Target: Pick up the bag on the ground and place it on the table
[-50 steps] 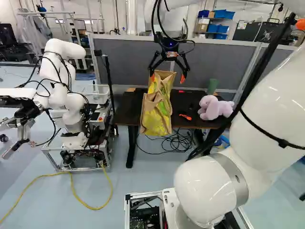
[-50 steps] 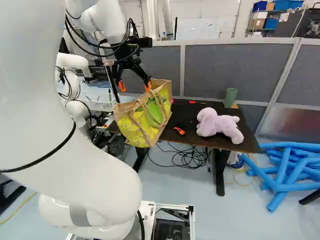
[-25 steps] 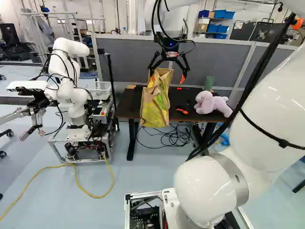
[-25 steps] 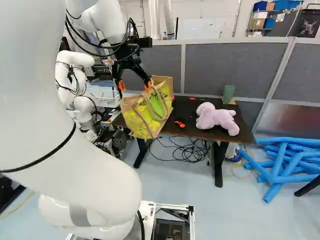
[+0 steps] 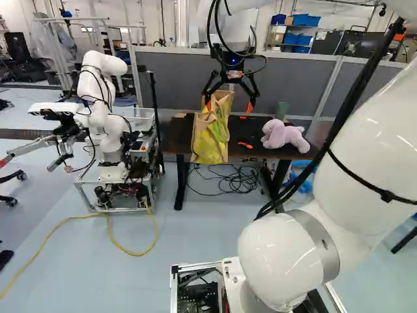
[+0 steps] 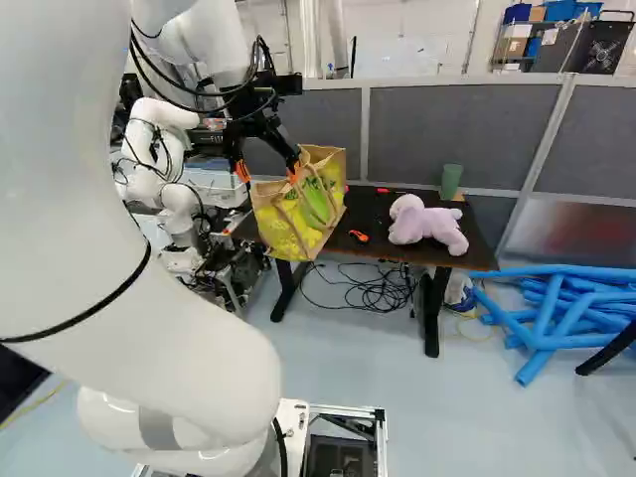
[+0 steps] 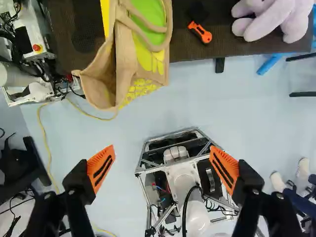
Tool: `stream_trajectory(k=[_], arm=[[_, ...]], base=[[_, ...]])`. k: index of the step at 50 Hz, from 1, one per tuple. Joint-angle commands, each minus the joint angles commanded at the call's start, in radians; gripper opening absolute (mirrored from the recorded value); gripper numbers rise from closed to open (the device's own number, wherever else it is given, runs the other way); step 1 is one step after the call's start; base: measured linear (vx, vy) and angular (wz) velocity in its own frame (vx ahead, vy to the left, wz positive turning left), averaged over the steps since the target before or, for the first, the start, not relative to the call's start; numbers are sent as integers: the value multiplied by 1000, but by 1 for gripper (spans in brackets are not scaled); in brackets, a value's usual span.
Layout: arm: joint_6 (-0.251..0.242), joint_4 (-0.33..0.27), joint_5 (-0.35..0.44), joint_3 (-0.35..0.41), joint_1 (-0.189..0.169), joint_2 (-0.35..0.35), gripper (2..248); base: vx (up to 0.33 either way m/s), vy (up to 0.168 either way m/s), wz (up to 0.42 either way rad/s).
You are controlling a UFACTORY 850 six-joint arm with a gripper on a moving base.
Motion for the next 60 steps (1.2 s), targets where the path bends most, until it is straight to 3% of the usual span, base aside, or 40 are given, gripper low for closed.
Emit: stream_trajectory(k=[27,60], arm=[[0,0,0,0,0,0,247],[0,0,0,0,0,0,247]], base=[[-153,-3,10],[-1,0,0]])
